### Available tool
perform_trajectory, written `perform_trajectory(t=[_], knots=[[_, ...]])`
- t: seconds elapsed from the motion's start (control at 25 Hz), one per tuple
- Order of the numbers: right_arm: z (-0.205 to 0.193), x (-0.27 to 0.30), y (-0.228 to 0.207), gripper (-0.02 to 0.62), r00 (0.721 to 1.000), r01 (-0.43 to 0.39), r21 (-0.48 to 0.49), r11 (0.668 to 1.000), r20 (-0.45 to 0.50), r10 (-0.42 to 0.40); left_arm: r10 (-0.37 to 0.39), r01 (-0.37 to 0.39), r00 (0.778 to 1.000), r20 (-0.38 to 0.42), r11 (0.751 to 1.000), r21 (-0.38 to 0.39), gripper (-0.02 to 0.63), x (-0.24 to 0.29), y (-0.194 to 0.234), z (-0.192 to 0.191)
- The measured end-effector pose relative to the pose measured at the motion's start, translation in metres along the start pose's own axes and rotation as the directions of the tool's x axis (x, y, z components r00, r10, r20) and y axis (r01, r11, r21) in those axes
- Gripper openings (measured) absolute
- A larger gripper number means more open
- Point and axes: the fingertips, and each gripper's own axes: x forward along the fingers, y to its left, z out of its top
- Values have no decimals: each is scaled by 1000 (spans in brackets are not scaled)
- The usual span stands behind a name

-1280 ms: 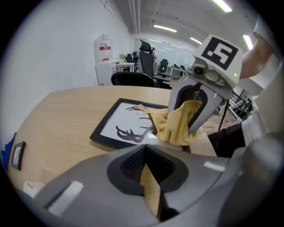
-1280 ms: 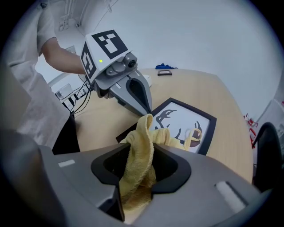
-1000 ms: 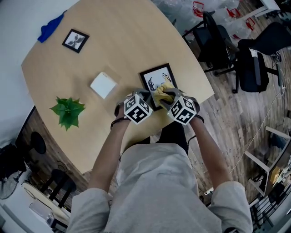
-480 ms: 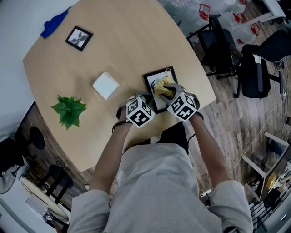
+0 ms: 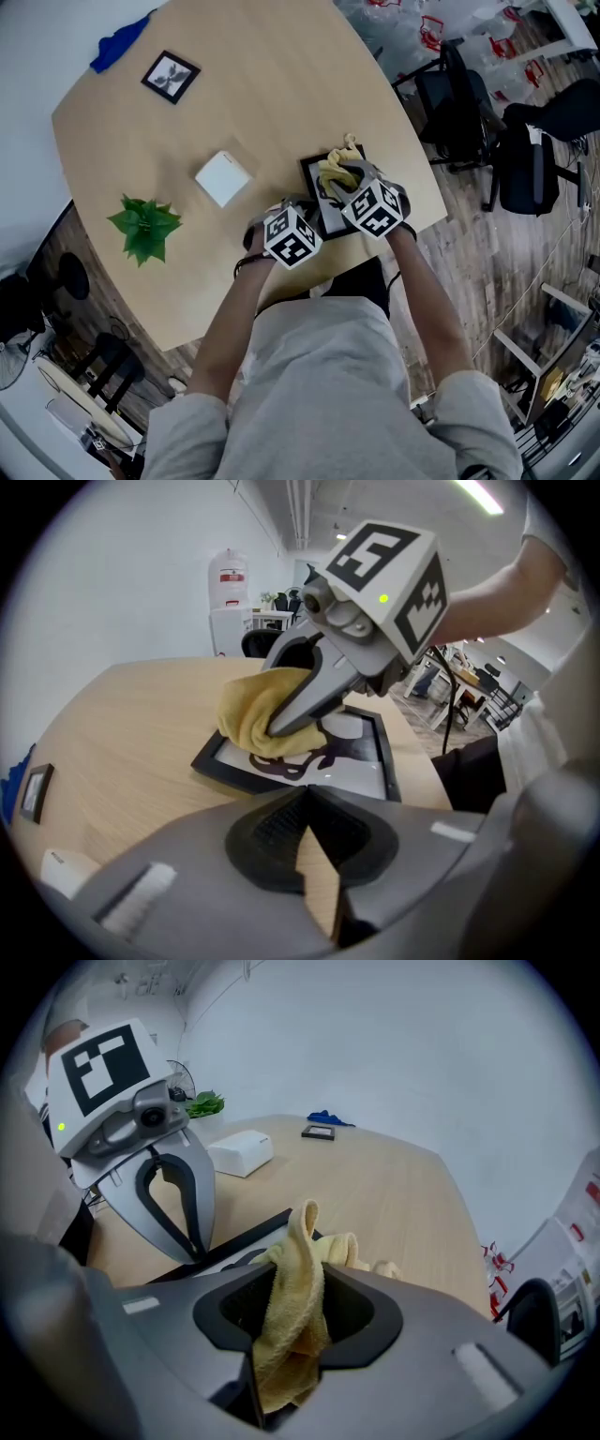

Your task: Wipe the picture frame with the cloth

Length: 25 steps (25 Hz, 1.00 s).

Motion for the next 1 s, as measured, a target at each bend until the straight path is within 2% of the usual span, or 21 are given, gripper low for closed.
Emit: perform_trajectory(t=[0.2,0.36,0.48,1.0], knots=[[11,2,-19,132,995,97,-7,995,4,-97,0,0,1000,13,1000,-25,52,1,1,0],[23,3,-35,129,987,151,83,985,38,-155,-2,3,1000,19,1000,-27,52,1,2,-1],[33,13,-38,129,990,134,102,986,31,-137,-5,5,1000,21,1000,-25,52,0,1,-1],[61,36,-3,125,998,47,8,999,50,-47,1,0,999,35,1000,-23,52,0,1,0]])
